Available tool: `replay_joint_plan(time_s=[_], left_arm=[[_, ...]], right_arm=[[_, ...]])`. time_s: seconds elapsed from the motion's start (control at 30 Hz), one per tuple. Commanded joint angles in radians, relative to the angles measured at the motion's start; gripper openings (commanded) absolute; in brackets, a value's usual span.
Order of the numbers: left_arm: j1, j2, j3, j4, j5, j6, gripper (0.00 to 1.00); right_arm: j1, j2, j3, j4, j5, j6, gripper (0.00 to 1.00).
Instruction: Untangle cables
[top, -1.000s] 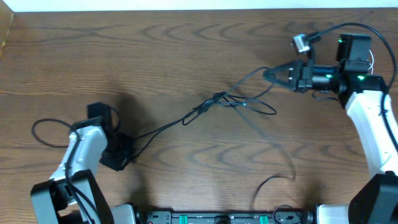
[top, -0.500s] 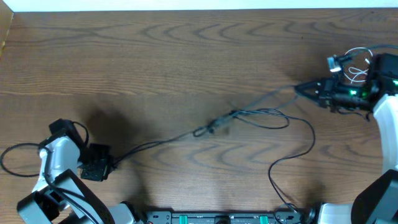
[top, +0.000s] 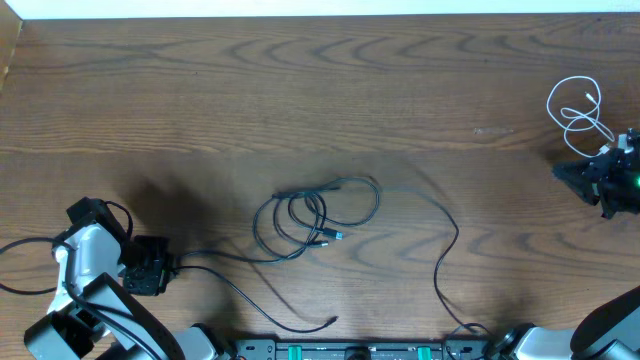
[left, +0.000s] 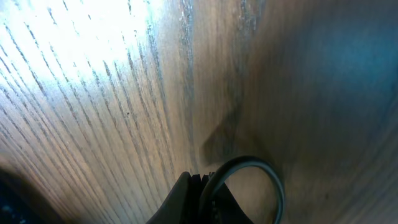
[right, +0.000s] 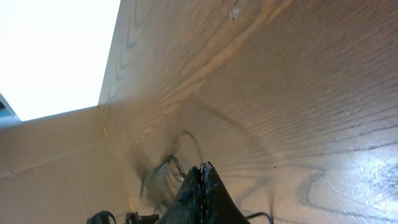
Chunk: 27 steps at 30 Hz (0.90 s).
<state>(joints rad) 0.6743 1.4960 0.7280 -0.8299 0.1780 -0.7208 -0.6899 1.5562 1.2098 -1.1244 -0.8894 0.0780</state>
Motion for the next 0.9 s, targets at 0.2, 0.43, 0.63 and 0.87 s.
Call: replay_joint_plan(time_s=[0.2,0.43,0.63,0.87], left_arm=[[-0.029,0.0,0.002,0.039,0.183,0.235,0.23],[-0.11,0.0,0.073,0.032,0.26,0.338,0.73],[-0.22,0.0,0.213,-0.069,0.259,0.357,0.82],[-0.386,0.0,0.331,-0.119,0.259,0.389,0.99]], right_arm=[[0.143,-0.023,0.013,-0.039,-0.002,-0.135,0.06],[0.303,-0.023,0.013,-0.011,0.08,-0.151,0.24],[0.415,-0.023,0.013,-0.009,0.191,-0.151,0.3],[0.572,-0.023,0.013,0.01,0.301,-0.15,0.54]])
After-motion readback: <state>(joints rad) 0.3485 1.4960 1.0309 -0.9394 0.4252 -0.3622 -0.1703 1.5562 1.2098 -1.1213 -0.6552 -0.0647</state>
